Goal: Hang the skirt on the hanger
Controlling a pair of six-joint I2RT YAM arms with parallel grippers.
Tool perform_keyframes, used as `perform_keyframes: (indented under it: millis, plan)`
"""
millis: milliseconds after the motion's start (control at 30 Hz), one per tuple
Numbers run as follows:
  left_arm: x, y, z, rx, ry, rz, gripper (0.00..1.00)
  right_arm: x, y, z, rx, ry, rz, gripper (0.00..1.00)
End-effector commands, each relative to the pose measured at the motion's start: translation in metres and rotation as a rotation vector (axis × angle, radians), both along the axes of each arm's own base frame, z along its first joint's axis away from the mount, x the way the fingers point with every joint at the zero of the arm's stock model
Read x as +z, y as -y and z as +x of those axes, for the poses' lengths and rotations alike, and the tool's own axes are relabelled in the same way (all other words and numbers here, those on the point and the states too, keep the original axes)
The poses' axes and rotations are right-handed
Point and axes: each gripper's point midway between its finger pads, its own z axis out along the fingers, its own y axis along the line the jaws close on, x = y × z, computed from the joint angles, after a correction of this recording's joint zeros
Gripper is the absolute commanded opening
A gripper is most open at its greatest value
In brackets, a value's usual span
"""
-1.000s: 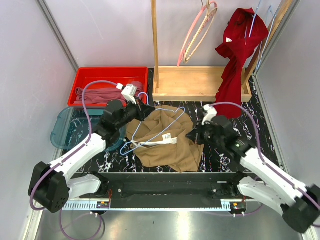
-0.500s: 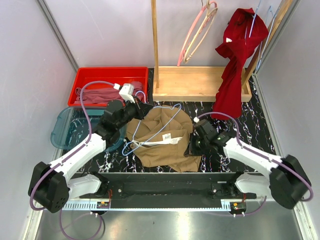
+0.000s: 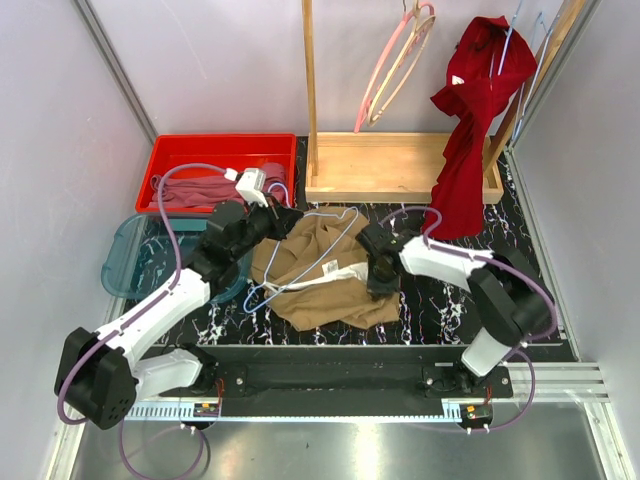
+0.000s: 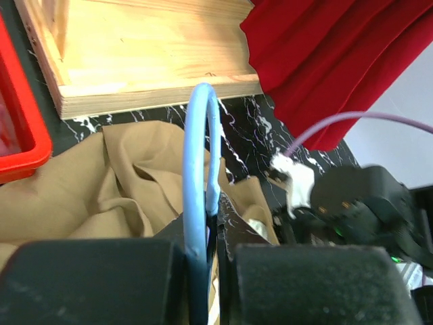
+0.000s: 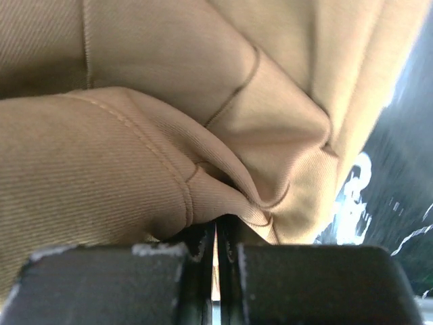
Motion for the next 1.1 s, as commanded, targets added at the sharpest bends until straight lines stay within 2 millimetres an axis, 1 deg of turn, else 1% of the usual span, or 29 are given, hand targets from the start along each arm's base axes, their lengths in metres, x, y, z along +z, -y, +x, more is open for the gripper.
perform_keyframes:
  millis: [0, 33, 100, 133, 200, 233, 267, 300, 333, 367, 400, 433, 500, 533, 600, 633, 700, 733, 800, 833, 867, 900, 967, 1000, 1067]
  plan:
    - [0.023, -0.012, -0.001, 0.053, 0.072, -0.023, 0.00, -0.014, 0.021, 0.054, -0.035, 0.137, -0.192, 0.00]
    - [0.022, -0.013, -0.001, 0.056, 0.073, -0.021, 0.00, -0.006, 0.018, 0.071, -0.042, 0.186, -0.197, 0.00]
    - [0.022, -0.014, -0.003, 0.053, 0.073, -0.022, 0.00, -0.007, 0.026, 0.089, -0.068, 0.212, -0.224, 0.00]
    - [0.022, -0.013, -0.005, 0.045, 0.072, -0.023, 0.00, -0.001, 0.028, 0.102, -0.079, 0.245, -0.235, 0.00]
    - [0.019, -0.013, -0.007, 0.039, 0.068, -0.021, 0.00, 0.004, 0.035, 0.112, -0.097, 0.271, -0.252, 0.00]
    - [0.018, -0.014, -0.009, 0.038, 0.070, -0.024, 0.00, 0.022, 0.033, 0.120, -0.080, 0.332, -0.234, 0.00]
    - [0.017, -0.014, -0.010, 0.040, 0.064, -0.029, 0.00, 0.028, 0.031, 0.121, -0.060, 0.341, -0.214, 0.00]
    - [0.015, -0.015, -0.011, 0.044, 0.062, -0.031, 0.00, 0.034, 0.027, 0.119, -0.038, 0.351, -0.190, 0.04]
    - [0.016, -0.016, -0.011, 0.048, 0.066, -0.042, 0.00, 0.047, 0.024, 0.114, -0.003, 0.367, -0.148, 0.08]
    - [0.015, -0.017, -0.011, 0.054, 0.064, -0.045, 0.00, 0.055, 0.021, 0.111, 0.022, 0.374, -0.120, 0.12]
    - [0.016, -0.018, -0.011, 0.061, 0.066, -0.051, 0.00, 0.062, 0.018, 0.108, 0.044, 0.382, -0.095, 0.20]
    - [0.018, -0.017, -0.011, 0.062, 0.071, -0.062, 0.00, 0.078, 0.014, 0.101, 0.083, 0.408, -0.043, 0.24]
    - [0.019, -0.017, -0.010, 0.062, 0.074, -0.069, 0.00, 0.096, 0.008, 0.094, 0.139, 0.437, 0.019, 0.32]
    - [0.020, -0.017, -0.010, 0.063, 0.075, -0.075, 0.00, 0.114, 0.002, 0.087, 0.187, 0.462, 0.080, 0.35]
    - [0.020, -0.016, -0.010, 0.060, 0.076, -0.076, 0.00, 0.135, -0.007, 0.080, 0.252, 0.495, 0.152, 0.38]
    - [0.021, -0.016, -0.009, 0.061, 0.079, -0.080, 0.00, 0.155, -0.017, 0.072, 0.312, 0.521, 0.224, 0.39]
    - [0.023, -0.016, -0.009, 0.062, 0.080, -0.086, 0.00, 0.172, -0.028, 0.066, 0.379, 0.544, 0.292, 0.37]
    - [0.023, -0.016, -0.009, 0.065, 0.079, -0.088, 0.00, 0.186, -0.038, 0.061, 0.437, 0.556, 0.344, 0.34]
    - [0.023, -0.016, -0.009, 0.067, 0.081, -0.088, 0.00, 0.193, -0.050, 0.058, 0.506, 0.561, 0.373, 0.33]
    - [0.024, -0.016, -0.008, 0.070, 0.081, -0.093, 0.00, 0.190, -0.054, 0.062, 0.538, 0.549, 0.352, 0.33]
    - [0.024, -0.016, -0.008, 0.070, 0.083, -0.092, 0.00, 0.188, -0.060, 0.060, 0.567, 0.538, 0.341, 0.32]
    - [0.025, -0.016, -0.008, 0.070, 0.084, -0.094, 0.00, 0.176, -0.062, 0.067, 0.584, 0.507, 0.296, 0.32]
    - [0.024, -0.016, -0.008, 0.072, 0.081, -0.093, 0.00, 0.166, -0.067, 0.073, 0.604, 0.483, 0.258, 0.32]
    - [0.024, -0.017, -0.008, 0.071, 0.082, -0.091, 0.00, 0.159, -0.069, 0.080, 0.618, 0.482, 0.222, 0.32]
    - [0.024, -0.017, -0.008, 0.072, 0.081, -0.093, 0.00, 0.153, -0.072, 0.087, 0.635, 0.497, 0.206, 0.40]
